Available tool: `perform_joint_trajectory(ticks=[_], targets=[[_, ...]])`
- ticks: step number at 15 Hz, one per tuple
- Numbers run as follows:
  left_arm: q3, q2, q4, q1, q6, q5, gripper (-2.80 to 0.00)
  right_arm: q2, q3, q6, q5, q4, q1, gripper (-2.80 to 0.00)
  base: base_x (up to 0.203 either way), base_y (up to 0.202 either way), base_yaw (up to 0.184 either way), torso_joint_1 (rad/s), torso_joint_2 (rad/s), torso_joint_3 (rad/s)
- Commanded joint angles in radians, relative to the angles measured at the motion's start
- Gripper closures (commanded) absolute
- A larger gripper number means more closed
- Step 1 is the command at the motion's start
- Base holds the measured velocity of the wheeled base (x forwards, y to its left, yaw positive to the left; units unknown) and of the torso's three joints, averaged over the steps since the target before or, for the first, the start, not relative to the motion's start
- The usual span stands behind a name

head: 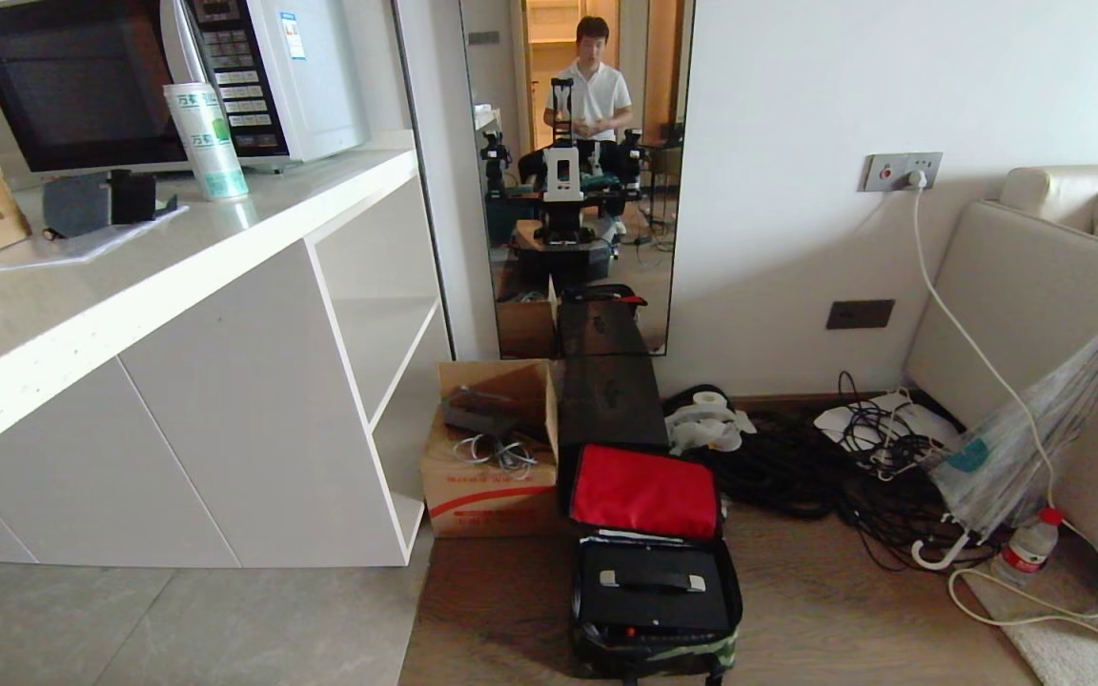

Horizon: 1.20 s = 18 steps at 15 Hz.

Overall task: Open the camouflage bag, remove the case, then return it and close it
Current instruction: Grip the handle

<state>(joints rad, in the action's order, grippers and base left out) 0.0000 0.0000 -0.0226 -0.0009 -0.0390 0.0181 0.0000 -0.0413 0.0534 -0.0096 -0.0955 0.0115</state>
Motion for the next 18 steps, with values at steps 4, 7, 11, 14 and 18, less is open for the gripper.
perform_joint_trajectory(ticks=[4, 7, 11, 14, 18], targets=[[0.009, 0.0, 0.0, -0.001, -0.001, 0.0, 0.0, 0.002, 0.0, 0.0, 0.0, 0.0, 0.001, 0.0, 0.0, 0.0, 0.0, 0.0, 0.0, 0.0], [0.009, 0.0, -0.002, -0.001, -0.001, 0.0, 0.0, 0.002, 0.0, 0.0, 0.0, -0.001, 0.001, 0.0, 0.0, 0.0, 0.0, 0.0, 0.0, 0.0], [0.009, 0.0, -0.001, -0.001, -0.001, 0.0, 0.0, 0.001, 0.0, 0.0, 0.0, 0.0, 0.001, 0.0, 0.0, 0.0, 0.0, 0.0, 0.0, 0.0], [0.009, 0.0, 0.0, 0.001, -0.001, 0.0, 0.0, 0.001, 0.0, 0.0, 0.0, 0.0, 0.001, 0.0, 0.0, 0.0, 0.0, 0.0, 0.0, 0.0], [0.009, 0.0, -0.001, 0.0, -0.001, 0.0, 0.0, 0.0, 0.0, 0.0, 0.0, 0.0, 0.001, 0.0, 0.0, 0.0, 0.0, 0.0, 0.0, 0.0]])
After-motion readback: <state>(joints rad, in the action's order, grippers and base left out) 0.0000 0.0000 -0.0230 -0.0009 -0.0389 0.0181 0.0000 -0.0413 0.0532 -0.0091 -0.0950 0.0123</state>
